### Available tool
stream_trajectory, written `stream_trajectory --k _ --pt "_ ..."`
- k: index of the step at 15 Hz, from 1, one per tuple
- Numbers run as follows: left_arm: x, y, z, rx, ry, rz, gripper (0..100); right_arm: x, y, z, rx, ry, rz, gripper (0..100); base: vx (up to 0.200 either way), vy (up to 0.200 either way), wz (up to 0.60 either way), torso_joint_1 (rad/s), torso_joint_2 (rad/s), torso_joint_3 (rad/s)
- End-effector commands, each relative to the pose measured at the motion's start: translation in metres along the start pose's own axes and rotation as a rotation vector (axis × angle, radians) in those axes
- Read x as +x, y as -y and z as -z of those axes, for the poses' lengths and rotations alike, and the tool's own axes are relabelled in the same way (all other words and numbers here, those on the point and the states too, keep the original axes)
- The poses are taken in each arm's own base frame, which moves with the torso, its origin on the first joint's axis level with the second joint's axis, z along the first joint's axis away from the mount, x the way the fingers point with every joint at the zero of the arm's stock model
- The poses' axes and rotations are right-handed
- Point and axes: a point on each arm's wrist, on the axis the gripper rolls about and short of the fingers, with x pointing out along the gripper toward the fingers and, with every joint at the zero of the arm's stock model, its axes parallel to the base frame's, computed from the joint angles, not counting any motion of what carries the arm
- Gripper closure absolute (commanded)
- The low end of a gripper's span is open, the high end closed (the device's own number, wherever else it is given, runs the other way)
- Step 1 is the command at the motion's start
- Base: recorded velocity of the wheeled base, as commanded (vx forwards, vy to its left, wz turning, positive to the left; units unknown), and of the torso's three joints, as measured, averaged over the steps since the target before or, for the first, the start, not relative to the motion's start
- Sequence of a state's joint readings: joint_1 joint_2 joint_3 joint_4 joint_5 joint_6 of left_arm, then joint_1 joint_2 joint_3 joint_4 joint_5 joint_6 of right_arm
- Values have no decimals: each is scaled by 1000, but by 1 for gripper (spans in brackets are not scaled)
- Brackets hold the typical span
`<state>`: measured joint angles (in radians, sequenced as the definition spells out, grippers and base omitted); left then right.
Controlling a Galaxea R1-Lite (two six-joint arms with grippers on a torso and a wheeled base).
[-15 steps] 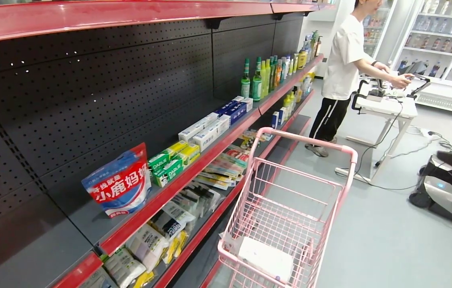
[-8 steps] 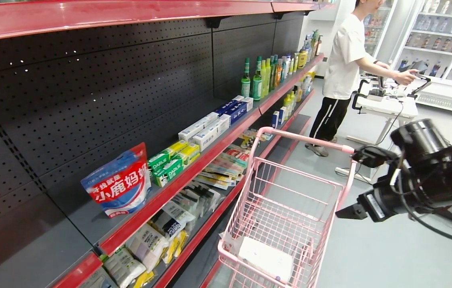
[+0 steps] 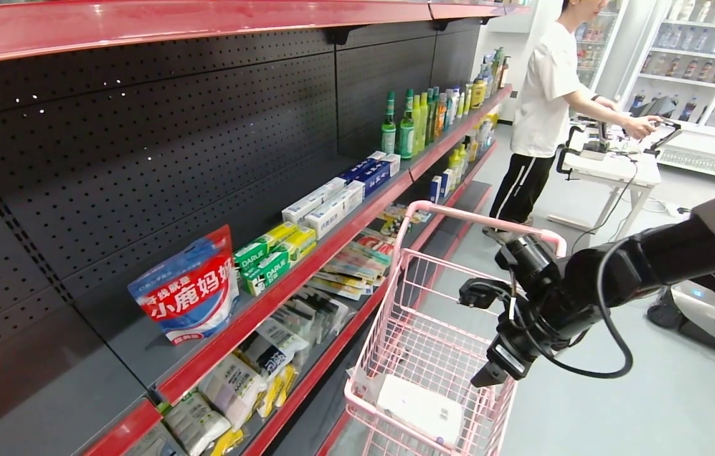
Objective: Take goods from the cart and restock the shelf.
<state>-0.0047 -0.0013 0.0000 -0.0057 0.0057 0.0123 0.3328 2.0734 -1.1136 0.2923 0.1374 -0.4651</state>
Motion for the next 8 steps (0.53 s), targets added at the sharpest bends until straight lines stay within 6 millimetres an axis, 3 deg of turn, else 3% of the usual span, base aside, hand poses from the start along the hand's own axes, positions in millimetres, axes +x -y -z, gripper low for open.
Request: stream_trajectory --k 1,8 --pt "0 0 0 0 -1 0 0 29 1 -7 -26 -43 -27 0 0 0 0 -80 178 105" --pt "0 0 0 0 -1 0 0 50 -4 -34 -86 -23 -33 0 0 0 0 -79 175 91"
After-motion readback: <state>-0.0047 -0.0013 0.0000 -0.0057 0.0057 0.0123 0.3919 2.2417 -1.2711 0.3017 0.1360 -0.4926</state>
